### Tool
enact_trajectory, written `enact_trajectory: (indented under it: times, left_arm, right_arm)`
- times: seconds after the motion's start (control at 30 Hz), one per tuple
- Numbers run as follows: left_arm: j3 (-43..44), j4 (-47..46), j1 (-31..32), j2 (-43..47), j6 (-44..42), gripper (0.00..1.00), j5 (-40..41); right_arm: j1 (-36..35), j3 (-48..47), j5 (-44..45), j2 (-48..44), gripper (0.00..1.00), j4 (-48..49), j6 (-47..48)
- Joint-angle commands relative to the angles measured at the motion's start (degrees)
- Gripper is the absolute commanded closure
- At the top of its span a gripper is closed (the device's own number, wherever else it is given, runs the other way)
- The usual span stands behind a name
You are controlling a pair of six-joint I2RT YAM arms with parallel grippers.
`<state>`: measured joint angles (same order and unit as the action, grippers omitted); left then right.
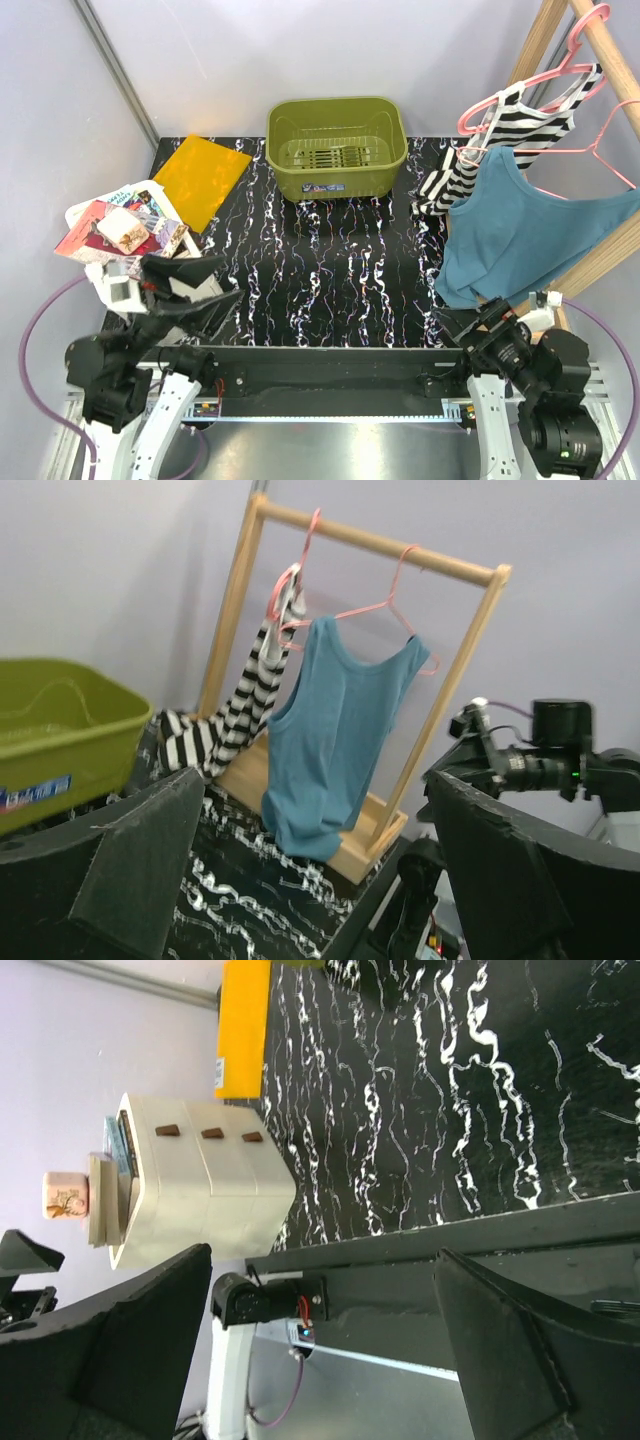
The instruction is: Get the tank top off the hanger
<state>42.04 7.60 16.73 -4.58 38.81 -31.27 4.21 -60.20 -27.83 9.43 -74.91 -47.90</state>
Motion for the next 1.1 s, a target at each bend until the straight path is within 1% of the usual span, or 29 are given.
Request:
enact_trajectory:
  times: [0.0,0.07,0.13,0.17,0.23,0.27,0.3,0.37,0.43,0.47,0.5,0.53,0.57,0.6,0.67,0.7,0.73,0.77,0.8,0.83,0.87,0.9,0.93,1.0,1.07]
  left_arm:
    - [3.39,6.20,0.23,-6.04,-3.73,0.01,-0.55]
    - [5.06,6.73,0.23,-6.75,-6.45,0.01,-0.73]
    - [6.99,9.44,0.23,-8.60,-11.10,0.01,-0.29]
    - [9.18,10.67,0.14,-9.65,-13.04,0.01,1.19]
    - [11.30,15.59,0.23,-12.98,-13.23,0.01,4.18]
    - [13.40,17.35,0.14,-14.13,-11.66,0.01,7.50]
    - [14.37,20.50,0.23,-15.45,-10.34,0.01,9.10]
    - [17.44,23.50,0.23,-19.75,-6.84,0.01,12.35]
    - [19.82,27.64,0.23,-22.74,-5.24,0.01,12.98]
    - [22.62,29.21,0.23,-25.37,-3.23,0.01,14.73]
    - [24.30,32.71,0.14,-26.44,-2.25,0.01,15.79]
    - [25.88,34.40,0.23,-27.40,-1.55,0.01,16.41]
    - [29.38,35.90,0.14,-29.41,-0.85,0.01,16.50]
    - [30.98,37.82,0.23,-30.13,-1.19,0.01,15.63]
    - [34.32,38.11,0.23,-31.28,-3.11,0.01,11.43]
    - [35.12,38.02,0.23,-31.89,-2.78,0.01,11.40]
    - [35.47,37.93,0.23,-32.07,-1.99,0.01,11.75]
    - [35.74,37.76,0.23,-32.07,-0.76,0.01,12.45]
    - [35.74,36.80,0.14,-32.51,-0.49,0.01,12.54]
    - [35.65,36.09,0.23,-32.68,-0.31,0.01,12.46]
    - [35.48,35.30,0.14,-33.03,-0.05,0.01,11.33]
    - [35.48,34.25,0.14,-33.39,0.04,0.01,10.79]
    - [35.83,33.89,0.14,-34.69,0.21,0.01,9.57]
    - [36.62,33.80,0.23,-36.19,-0.48,0.01,7.81]
    - [37.58,33.80,0.23,-38.48,-2.58,0.01,4.82]
  right_arm:
    - [-0.25,-3.34,4.37,0.67,0.00,-4.45,1.41]
    - [-0.25,-5.00,3.41,1.46,0.00,-4.71,2.72]
    - [-0.25,-7.19,3.31,3.22,0.00,-4.80,4.12]
    - [-0.25,-7.90,3.84,3.83,0.00,-5.06,4.30]
    - [-0.43,-10.53,6.55,6.12,0.00,-6.03,3.35]
    - [-0.34,-11.59,7.09,6.91,0.00,-6.55,3.25]
    - [-0.51,-12.73,7.53,8.48,0.00,-6.56,3.25]
    - [-1.04,-16.16,8.85,9.98,0.00,-5.95,3.16]
    - [-1.31,-19.93,10.86,12.36,0.00,-5.68,3.34]
    - [-1.57,-21.34,11.57,13.24,0.00,-5.94,3.60]
    - [-1.57,-22.84,12.18,15.33,0.00,-5.94,4.30]
    - [-1.57,-26.25,13.15,16.57,0.00,-5.86,6.13]
    - [-1.66,-28.28,13.68,17.89,0.00,-5.77,7.54]
    - [-1.66,-30.48,14.38,20.69,0.00,-5.77,9.04]
    - [-1.57,-37.68,17.54,23.86,0.00,-6.73,14.74]
    - [-1.57,-40.49,18.94,27.53,0.00,-7.52,16.68]
    - [-1.57,-46.17,21.74,29.40,0.00,-8.22,20.27]
    - [-1.57,-49.10,22.81,31.24,0.00,-9.53,21.95]
    - [-1.57,-51.92,23.52,35.09,0.00,-10.16,23.45]
    - [-1.66,-57.34,24.83,37.04,0.00,-10.77,26.08]
    - [-1.57,-60.18,25.37,39.15,0.00,-12.34,26.89]
    - [-1.57,-63.16,25.98,43.61,0.00,-13.49,27.50]
    - [-1.57,-68.76,26.60,45.74,0.00,-15.42,28.29]
    - [-1.57,-76.50,26.87,51.61,0.00,-17.19,28.74]
    - [-1.57,-79.79,27.57,55.67,0.00,-18.25,28.39]
